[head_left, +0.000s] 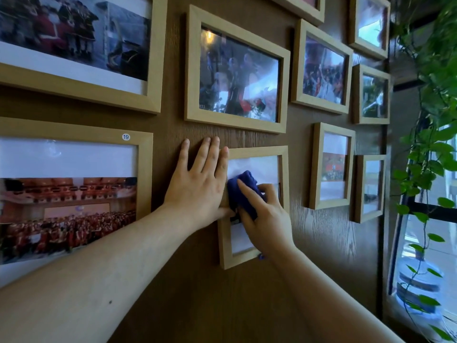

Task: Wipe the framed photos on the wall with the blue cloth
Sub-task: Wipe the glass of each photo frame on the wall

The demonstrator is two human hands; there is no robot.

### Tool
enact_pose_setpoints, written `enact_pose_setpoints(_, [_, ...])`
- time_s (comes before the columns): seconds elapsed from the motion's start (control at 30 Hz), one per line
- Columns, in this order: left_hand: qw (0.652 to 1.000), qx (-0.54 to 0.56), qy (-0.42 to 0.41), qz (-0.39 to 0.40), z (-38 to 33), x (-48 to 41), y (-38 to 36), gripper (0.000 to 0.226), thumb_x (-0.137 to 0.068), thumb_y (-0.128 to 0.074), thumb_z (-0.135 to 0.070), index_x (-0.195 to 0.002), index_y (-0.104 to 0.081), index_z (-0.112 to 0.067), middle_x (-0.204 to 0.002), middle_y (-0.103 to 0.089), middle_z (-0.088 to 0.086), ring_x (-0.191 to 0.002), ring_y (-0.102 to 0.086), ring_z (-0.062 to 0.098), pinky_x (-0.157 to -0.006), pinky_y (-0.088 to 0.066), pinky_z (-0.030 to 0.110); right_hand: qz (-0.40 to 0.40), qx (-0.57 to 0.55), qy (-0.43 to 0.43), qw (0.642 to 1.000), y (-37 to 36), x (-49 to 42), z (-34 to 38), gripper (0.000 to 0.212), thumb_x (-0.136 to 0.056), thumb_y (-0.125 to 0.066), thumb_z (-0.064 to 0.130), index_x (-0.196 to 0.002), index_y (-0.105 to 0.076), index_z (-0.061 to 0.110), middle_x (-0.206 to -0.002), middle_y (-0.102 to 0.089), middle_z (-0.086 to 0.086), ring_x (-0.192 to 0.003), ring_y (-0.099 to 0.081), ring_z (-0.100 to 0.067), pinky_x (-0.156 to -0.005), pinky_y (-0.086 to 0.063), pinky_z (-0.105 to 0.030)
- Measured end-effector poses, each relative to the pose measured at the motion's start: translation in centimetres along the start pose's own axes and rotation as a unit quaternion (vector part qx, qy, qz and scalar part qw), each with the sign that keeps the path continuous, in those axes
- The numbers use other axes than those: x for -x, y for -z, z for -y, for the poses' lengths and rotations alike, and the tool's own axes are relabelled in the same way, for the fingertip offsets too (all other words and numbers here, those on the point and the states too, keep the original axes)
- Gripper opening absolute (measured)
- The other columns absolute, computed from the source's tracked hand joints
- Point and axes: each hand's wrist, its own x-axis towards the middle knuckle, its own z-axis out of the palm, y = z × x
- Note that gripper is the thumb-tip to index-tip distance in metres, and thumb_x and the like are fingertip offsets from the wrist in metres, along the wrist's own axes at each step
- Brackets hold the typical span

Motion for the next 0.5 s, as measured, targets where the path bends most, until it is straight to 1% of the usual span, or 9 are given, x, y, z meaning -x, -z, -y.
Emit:
enact_pose_setpoints(0.07, [1.0,-0.005,0.004,-0.001,0.0,0.0,0.0,0.126,-0.068,-0.045,-0.085,-0.147,0.013,-0.005,-0.159,0.005,0.023,-0.147,0.007,0.035,-0.115,0.006,0.062,-0.001,0.023,-0.009,1.0,0.5,0.3,-1.6,0.054,-0.084,-0.057,0.035,-0.136,-0.043,0.033,-0.119,-0.046,0.0,-0.084,-0.054,-0.014,-0.055,-0.04,-0.02])
enact_pose_setpoints(0.13, [1.0,-0.008,0.005,-0.002,0.0,0.1,-0.1,0.128,-0.066,-0.043,-0.087,-0.146,0.015,-0.005,-0.159,0.005,0.023,-0.147,0.007,0.035,-0.116,0.005,0.062,-0.012,0.034,-0.062,0.997,1.1,0.7,-3.8,0.054,-0.082,-0.065,0.03,-0.133,-0.048,0.031,-0.118,-0.048,-0.002,-0.083,-0.057,-0.02,-0.053,-0.046,-0.028])
enact_pose_setpoints(0.2, [1.0,-0.011,0.003,-0.003,0.0,0.1,-0.1,0.129,-0.065,-0.041,-0.089,-0.146,0.016,-0.005,-0.159,0.005,0.023,-0.147,0.007,0.035,-0.116,0.004,0.062,-0.024,0.03,-0.121,0.992,1.5,1.1,-5.3,0.053,-0.083,-0.065,0.028,-0.133,-0.05,0.031,-0.116,-0.049,-0.002,-0.084,-0.057,-0.023,-0.056,-0.05,-0.034])
enact_pose_setpoints(0.23, [1.0,-0.012,0.002,-0.003,0.1,0.1,-0.2,0.129,-0.065,-0.039,-0.089,-0.145,0.016,-0.005,-0.159,0.005,0.023,-0.147,0.007,0.035,-0.116,0.003,0.062,-0.026,0.035,-0.128,0.991,1.5,1.3,-5.6,0.052,-0.083,-0.065,0.028,-0.133,-0.05,0.03,-0.116,-0.048,-0.002,-0.083,-0.057,-0.023,-0.055,-0.049,-0.034])
enact_pose_setpoints(0.37, [1.0,-0.011,0.003,-0.006,0.1,0.2,-0.1,0.128,-0.064,-0.038,-0.09,-0.147,0.014,-0.006,-0.159,0.001,0.023,-0.147,0.005,0.035,-0.116,0.001,0.061,-0.018,0.029,-0.094,0.995,0.7,2.2,-3.9,0.057,-0.082,-0.065,0.027,-0.135,-0.046,0.028,-0.115,-0.049,-0.005,-0.075,-0.054,-0.019,-0.054,-0.041,-0.028])
enact_pose_setpoints(0.43, [1.0,-0.017,0.005,-0.007,0.1,0.2,-0.1,0.128,-0.064,-0.038,-0.09,-0.147,0.012,-0.006,-0.159,0.0,0.023,-0.147,0.004,0.035,-0.116,0.001,0.061,0.005,0.012,-0.053,0.998,0.2,2.7,-2.3,0.059,-0.082,-0.063,0.03,-0.137,-0.042,0.031,-0.118,-0.046,-0.005,-0.076,-0.05,-0.014,-0.054,-0.041,-0.025])
enact_pose_setpoints(0.5, [1.0,-0.021,0.0,-0.007,0.1,0.2,-0.1,0.127,-0.065,-0.037,-0.09,-0.147,0.011,-0.006,-0.159,0.0,0.023,-0.147,0.003,0.035,-0.116,0.002,0.061,0.037,0.01,0.005,0.999,0.0,3.3,-1.3,0.057,-0.084,-0.057,0.034,-0.139,-0.041,0.03,-0.12,-0.043,-0.004,-0.079,-0.051,-0.013,-0.055,-0.043,-0.021])
